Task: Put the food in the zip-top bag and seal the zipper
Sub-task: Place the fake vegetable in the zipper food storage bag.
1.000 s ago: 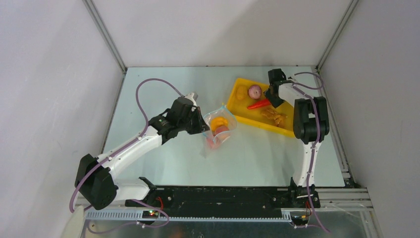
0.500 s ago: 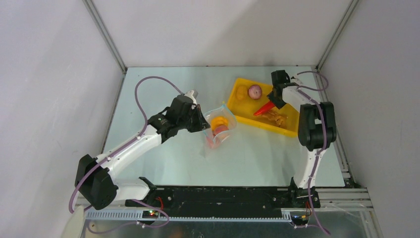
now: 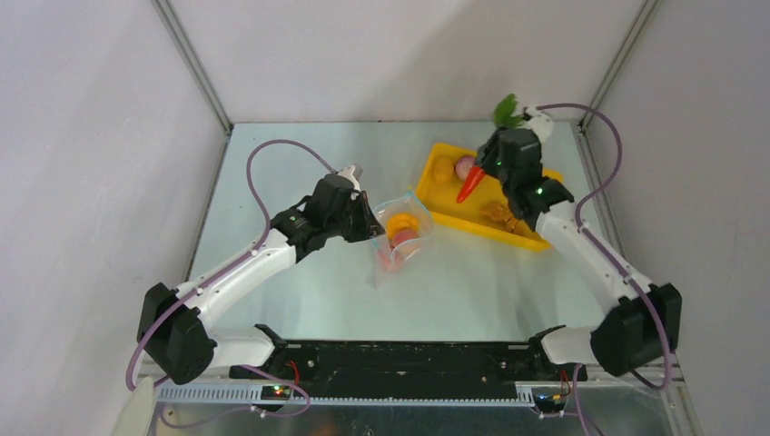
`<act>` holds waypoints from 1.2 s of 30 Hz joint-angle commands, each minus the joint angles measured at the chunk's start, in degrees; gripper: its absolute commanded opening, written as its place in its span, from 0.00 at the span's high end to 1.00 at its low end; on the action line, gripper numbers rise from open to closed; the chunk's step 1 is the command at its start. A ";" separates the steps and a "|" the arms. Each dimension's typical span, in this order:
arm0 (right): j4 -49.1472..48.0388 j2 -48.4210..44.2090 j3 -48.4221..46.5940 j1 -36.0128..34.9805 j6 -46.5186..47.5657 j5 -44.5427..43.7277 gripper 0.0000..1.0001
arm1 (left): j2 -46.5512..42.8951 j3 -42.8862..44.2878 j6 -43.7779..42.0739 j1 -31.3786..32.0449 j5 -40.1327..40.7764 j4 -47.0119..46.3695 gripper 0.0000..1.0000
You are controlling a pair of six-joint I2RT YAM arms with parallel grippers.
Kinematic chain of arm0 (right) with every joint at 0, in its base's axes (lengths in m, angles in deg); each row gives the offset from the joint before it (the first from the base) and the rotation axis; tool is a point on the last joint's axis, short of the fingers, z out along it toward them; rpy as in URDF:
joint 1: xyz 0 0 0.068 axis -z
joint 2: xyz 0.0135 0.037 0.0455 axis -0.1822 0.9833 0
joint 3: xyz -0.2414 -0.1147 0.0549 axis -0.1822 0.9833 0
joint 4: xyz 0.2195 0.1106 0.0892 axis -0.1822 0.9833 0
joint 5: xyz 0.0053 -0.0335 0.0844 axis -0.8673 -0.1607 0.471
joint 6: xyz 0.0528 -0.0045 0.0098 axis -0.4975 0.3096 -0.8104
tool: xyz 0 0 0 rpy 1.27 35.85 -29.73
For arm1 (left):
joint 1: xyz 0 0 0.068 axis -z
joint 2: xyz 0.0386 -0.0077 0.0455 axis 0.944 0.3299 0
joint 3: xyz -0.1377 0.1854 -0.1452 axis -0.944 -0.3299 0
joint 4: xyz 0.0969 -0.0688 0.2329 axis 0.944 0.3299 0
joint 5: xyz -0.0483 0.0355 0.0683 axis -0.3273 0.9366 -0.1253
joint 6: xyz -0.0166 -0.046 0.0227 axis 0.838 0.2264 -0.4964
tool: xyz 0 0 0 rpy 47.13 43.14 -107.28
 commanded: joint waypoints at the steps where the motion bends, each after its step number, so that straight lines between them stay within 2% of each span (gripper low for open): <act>1: -10.44 -7.80 1.28 -10.99 10.32 -3.67 0.80 | -1.83 1.79 -0.18 0.13 1.09 -0.86 1.00; 6: -19.19 -10.45 1.93 -23.93 18.46 -7.19 0.80 | -2.10 1.98 -0.12 0.13 1.16 -0.55 1.00; 13: -25.07 -5.94 4.87 -33.21 19.10 -15.20 0.79 | -2.83 2.01 0.40 0.22 0.34 -1.01 1.00; 16: -33.27 -3.77 8.21 -35.80 19.55 -15.49 0.79 | -2.92 2.08 0.58 0.21 0.40 -0.84 1.00; 23: -36.49 0.09 11.21 -40.80 15.05 -18.01 0.74 | -2.87 1.79 1.23 0.23 0.82 -0.59 1.00; 29: -44.75 4.05 15.39 -44.87 11.55 -28.01 0.71 | -2.98 1.27 2.10 0.22 -0.29 -1.43 1.00; 33: -47.40 6.06 15.96 -46.95 12.01 -30.54 0.64 | -3.20 1.15 2.26 0.22 0.22 -0.66 1.00; 36: -48.51 5.84 16.76 -47.60 13.60 -30.32 0.53 | -3.53 0.15 2.34 0.23 -0.36 -1.41 1.00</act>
